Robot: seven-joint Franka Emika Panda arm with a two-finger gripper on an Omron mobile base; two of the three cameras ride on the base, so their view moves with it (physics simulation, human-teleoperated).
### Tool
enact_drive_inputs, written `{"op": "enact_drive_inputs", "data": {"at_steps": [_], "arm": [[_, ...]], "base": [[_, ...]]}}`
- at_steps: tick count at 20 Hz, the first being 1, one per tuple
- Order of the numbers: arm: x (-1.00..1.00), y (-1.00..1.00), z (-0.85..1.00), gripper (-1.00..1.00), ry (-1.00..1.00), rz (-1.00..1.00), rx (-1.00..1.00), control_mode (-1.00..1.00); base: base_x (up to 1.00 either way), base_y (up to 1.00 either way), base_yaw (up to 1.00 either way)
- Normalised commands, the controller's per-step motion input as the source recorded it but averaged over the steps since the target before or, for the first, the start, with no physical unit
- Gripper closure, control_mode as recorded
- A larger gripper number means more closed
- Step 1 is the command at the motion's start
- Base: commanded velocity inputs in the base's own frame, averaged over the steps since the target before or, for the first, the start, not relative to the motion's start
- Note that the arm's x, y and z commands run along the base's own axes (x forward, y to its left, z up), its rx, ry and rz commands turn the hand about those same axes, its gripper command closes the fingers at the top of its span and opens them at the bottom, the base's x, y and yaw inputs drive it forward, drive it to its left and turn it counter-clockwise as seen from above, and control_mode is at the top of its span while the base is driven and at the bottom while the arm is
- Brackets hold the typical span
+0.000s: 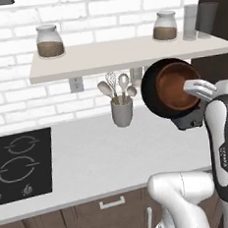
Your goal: Pick up the bowls on the counter and stack them on top of one another in the open cabinet. Place the smaller bowl on top of the larger bowl.
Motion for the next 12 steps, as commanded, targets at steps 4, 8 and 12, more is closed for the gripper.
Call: {"op": "enact_drive_inputs", "data": {"at_steps": [4,8,12], "arm": [[0.33,0.21,1.00,1.00,0.02,0.00,0.07,-1.00],[0.94,0.33,0.71,1.00,0.10,-0.07,0.21,-1.00],[0.97,0.36,0.30,1.00,0.06,-0.19,0.39,-1.00]], "base": [[0.00,0.00,0.00],[0.00,0.00,0.00],[0.00,0.00,0.00]]}}
